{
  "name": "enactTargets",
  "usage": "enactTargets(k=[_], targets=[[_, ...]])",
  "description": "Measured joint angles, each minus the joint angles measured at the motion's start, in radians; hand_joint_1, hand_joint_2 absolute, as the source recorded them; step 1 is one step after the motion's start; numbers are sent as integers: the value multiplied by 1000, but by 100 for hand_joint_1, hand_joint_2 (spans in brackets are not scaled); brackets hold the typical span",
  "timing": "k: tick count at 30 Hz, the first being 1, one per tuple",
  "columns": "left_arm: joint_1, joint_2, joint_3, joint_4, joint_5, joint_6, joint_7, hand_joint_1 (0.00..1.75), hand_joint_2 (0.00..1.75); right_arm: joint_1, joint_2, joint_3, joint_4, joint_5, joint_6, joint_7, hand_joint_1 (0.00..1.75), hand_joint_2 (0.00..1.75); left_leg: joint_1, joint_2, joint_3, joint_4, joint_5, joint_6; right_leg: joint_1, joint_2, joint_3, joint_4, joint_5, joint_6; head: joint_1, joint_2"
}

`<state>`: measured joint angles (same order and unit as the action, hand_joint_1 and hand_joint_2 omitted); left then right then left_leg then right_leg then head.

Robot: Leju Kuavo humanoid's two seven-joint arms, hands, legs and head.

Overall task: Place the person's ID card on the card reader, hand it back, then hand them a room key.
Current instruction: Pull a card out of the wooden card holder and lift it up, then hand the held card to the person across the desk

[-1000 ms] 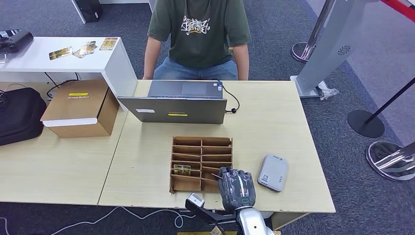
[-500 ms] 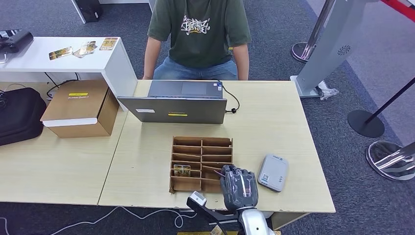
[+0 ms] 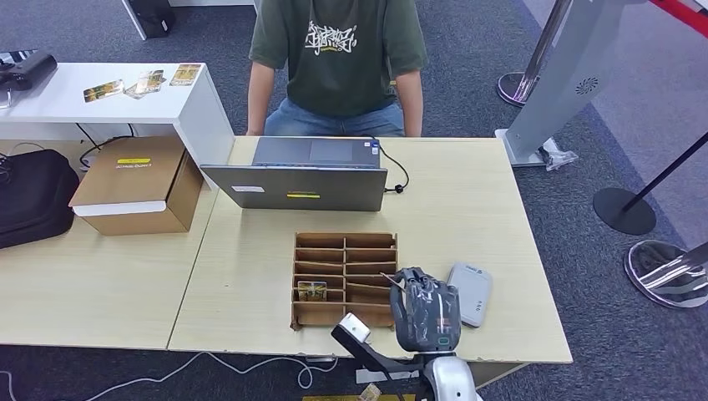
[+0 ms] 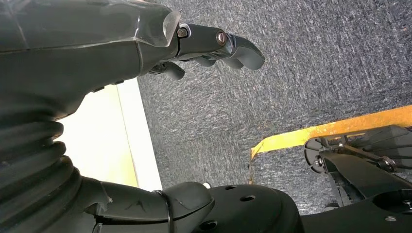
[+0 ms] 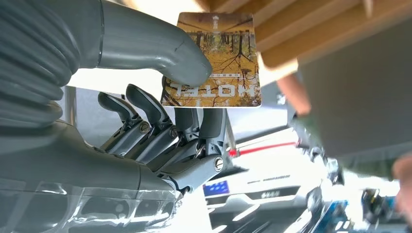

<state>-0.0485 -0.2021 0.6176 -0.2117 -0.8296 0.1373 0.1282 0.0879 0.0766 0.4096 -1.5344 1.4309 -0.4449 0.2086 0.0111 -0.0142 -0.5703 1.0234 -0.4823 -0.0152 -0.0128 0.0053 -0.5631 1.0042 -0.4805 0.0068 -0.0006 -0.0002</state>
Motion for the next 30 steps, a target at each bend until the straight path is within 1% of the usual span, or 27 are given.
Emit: enactTargets(k=[4, 8, 10, 14, 16, 21, 30], targets=[[0, 0, 0, 0, -10, 0, 0, 0, 175, 22, 0, -46, -65, -72, -48, -28, 175, 175, 0, 0, 0, 0, 0, 0, 0, 0, 0, 0, 0, 0, 0, 0], [0, 0, 0, 0, -15, 0, 0, 0, 175, 46, 4, -94, -113, -214, -81, -68, 175, 175, 0, 0, 0, 0, 0, 0, 0, 0, 0, 0, 0, 0, 0, 0], [0, -1, 1, 0, -16, 0, 3, 0, 175, 58, 9, -120, -131, -312, -84, -92, 175, 175, 0, 0, 0, 0, 0, 0, 0, 0, 0, 0, 0, 0, 0, 0], [0, -1, 10, 0, -19, -2, 16, 0, 175, 82, 29, -178, -161, -578, -70, -152, 175, 175, 0, 0, 0, 0, 0, 0, 0, 0, 0, 0, 0, 0, 0, 0], [0, -1, 14, 0, -20, -3, 19, 0, 175, 91, 39, -208, -173, -653, -62, -173, 175, 175, 0, 0, 0, 0, 0, 0, 0, 0, 0, 0, 0, 0, 0, 0], [0, -1, 15, 0, -22, -3, 19, 0, 175, 102, 51, -250, -187, -683, -58, -188, 175, 175, 0, 0, 0, 0, 0, 0, 0, 0, 0, 0, 0, 0, 0, 0], [0, -1, 15, 0, -23, -3, 19, 0, 175, 107, 59, -272, -193, -685, -58, -189, 175, 175, 0, 0, 0, 0, 0, 0, 0, 0, 0, 0, 0, 0, 0, 0]])
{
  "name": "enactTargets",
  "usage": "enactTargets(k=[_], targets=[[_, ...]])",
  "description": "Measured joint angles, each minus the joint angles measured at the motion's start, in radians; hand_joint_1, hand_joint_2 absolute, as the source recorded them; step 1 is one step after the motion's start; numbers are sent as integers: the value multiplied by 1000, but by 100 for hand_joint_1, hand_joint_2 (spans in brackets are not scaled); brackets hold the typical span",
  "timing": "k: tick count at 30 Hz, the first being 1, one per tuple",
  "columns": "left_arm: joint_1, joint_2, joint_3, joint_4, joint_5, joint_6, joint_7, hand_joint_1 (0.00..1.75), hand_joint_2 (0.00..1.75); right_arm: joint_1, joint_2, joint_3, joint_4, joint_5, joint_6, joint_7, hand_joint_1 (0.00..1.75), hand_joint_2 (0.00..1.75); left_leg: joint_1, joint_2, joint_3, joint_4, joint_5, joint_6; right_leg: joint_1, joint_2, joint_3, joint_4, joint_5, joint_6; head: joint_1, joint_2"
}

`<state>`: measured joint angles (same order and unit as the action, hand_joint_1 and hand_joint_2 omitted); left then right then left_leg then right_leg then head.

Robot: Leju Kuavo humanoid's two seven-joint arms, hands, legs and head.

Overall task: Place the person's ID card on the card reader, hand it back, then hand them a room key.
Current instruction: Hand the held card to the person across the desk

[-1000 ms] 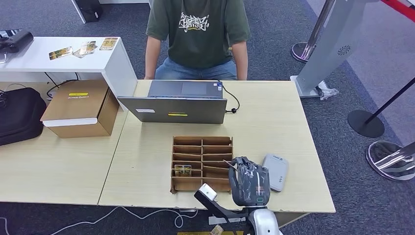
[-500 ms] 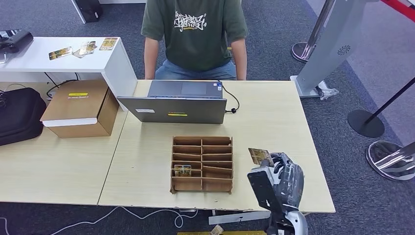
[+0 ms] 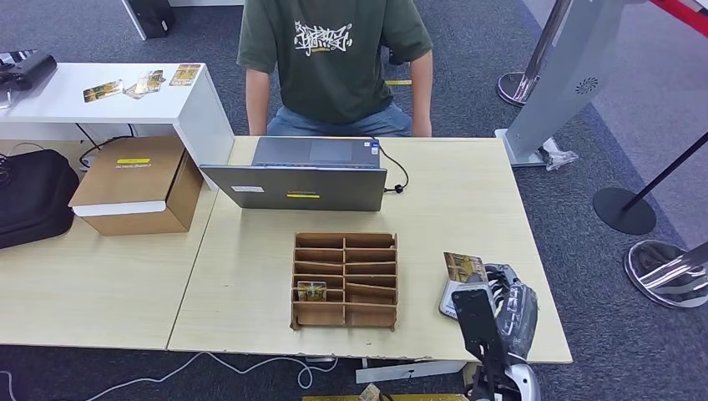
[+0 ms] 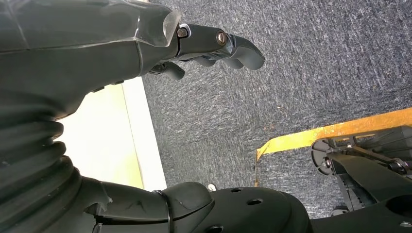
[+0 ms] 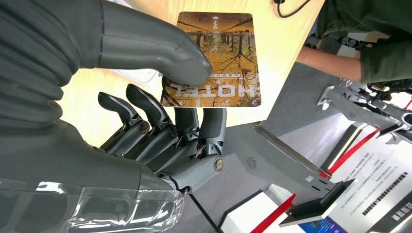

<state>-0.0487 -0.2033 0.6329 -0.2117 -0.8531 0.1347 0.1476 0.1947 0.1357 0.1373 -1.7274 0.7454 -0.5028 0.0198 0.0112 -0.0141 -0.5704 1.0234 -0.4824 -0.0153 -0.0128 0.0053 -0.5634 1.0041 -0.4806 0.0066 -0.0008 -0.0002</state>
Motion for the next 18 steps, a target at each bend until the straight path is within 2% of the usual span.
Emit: enactTargets(k=[18], targets=[[0, 0, 0, 0, 0, 0, 0, 0, 175, 3, 2, -6, -1, 0, 0, 0, 175, 175, 0, 0, 0, 0, 0, 0, 0, 0, 0, 0, 0, 0, 0, 0]])
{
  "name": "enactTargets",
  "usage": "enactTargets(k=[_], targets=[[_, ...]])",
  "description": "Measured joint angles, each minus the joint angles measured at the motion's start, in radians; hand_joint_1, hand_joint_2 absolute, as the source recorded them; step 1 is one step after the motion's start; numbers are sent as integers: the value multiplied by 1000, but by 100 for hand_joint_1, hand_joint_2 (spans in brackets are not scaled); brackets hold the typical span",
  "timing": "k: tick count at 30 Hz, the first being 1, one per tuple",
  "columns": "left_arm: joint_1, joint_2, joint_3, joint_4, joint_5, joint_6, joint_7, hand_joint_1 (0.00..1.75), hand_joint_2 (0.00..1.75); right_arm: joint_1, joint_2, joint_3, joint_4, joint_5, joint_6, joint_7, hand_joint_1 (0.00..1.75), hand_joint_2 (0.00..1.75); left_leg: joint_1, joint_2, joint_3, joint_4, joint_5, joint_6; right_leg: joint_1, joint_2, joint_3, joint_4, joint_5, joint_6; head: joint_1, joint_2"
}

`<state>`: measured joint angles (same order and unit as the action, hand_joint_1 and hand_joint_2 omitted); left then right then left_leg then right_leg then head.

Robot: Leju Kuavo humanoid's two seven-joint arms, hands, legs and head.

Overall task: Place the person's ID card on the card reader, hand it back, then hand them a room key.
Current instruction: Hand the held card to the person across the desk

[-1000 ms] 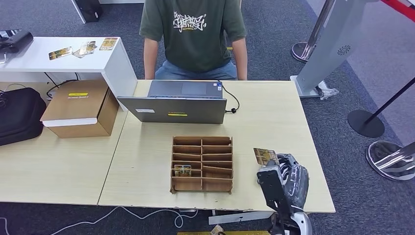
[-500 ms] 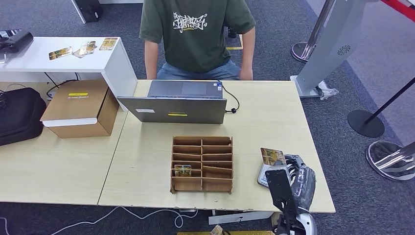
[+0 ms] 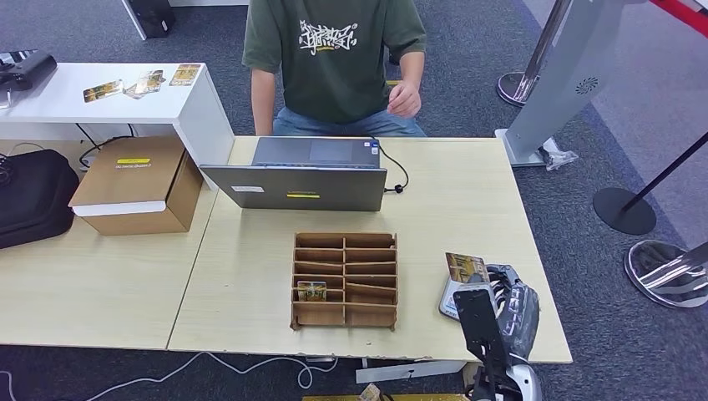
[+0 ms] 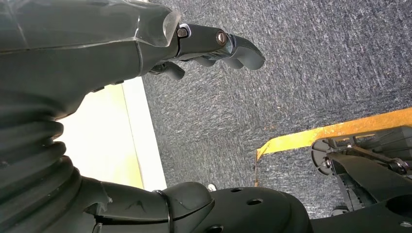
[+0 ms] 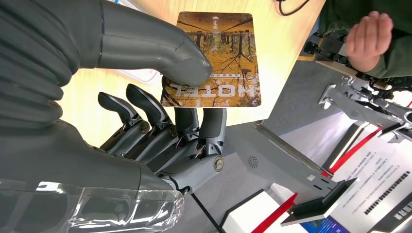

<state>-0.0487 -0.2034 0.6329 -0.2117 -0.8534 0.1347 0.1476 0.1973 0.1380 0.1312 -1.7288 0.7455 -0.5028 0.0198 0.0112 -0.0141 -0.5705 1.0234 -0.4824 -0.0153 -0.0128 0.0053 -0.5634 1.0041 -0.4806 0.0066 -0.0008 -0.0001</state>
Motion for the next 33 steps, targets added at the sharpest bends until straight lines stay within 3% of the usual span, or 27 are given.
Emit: enactTargets(k=[33], targets=[[0, 0, 0, 0, -1, 0, 0, 0, 175, 1, 0, 0, 0, 0, 0, 0, 175, 175, 0, 0, 0, 0, 0, 0, 0, 0, 0, 0, 0, 0, 0, 0]])
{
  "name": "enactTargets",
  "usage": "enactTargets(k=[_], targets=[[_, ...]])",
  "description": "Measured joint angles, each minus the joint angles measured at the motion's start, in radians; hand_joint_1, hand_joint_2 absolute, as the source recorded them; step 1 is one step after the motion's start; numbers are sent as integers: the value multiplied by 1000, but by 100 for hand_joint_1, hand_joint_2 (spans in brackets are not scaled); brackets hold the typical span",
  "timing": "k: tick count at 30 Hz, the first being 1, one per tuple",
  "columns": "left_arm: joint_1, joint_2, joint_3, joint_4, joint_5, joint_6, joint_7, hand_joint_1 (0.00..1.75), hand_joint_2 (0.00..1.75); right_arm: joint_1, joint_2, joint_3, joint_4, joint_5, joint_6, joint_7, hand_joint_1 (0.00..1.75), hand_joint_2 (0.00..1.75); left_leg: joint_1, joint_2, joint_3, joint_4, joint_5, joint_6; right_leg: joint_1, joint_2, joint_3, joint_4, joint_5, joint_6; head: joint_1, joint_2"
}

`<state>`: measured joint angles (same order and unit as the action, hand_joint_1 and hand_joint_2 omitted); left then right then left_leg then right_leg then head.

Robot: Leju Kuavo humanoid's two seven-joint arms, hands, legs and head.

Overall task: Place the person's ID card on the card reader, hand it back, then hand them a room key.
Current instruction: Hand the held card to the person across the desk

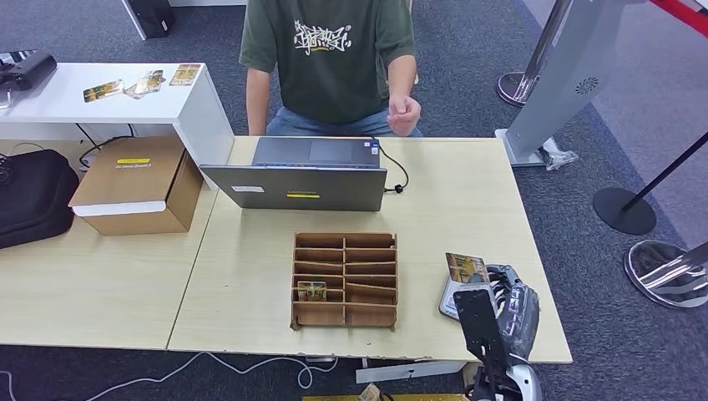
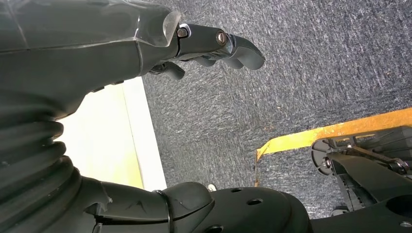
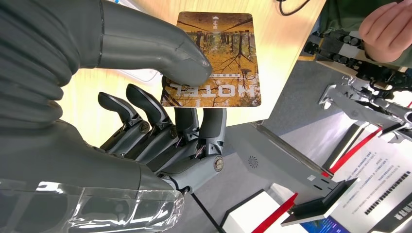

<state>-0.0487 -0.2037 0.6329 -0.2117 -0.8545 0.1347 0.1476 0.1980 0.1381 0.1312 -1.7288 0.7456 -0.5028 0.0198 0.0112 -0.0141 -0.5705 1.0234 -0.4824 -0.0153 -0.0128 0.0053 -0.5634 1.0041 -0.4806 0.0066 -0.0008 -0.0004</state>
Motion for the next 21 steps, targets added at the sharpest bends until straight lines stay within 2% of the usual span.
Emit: enactTargets(k=[14, 18, 21], targets=[[0, 0, 0, 0, -3, 2, 0, 0, 175, -2, 0, 0, 1, 9, -12, -10, 175, 175, 0, 0, -1, 0, 0, 0, 0, 0, 0, 0, 0, 0, 0, 0], [-2, -4, 0, 0, -23, 17, 0, 0, 175, -94, 0, -6, 54, 56, -114, -71, 175, 175, 0, 3, 0, 0, 0, 0, 0, 3, -1, 0, 1, -1, 0, 0], [-5, -7, 0, 0, -26, 22, 0, 0, 175, -159, 0, -15, 104, 59, -128, -77, 175, 175, 0, 2, 1, 0, 1, 0, 0, 2, 0, 0, 2, -1, 0, 0]])
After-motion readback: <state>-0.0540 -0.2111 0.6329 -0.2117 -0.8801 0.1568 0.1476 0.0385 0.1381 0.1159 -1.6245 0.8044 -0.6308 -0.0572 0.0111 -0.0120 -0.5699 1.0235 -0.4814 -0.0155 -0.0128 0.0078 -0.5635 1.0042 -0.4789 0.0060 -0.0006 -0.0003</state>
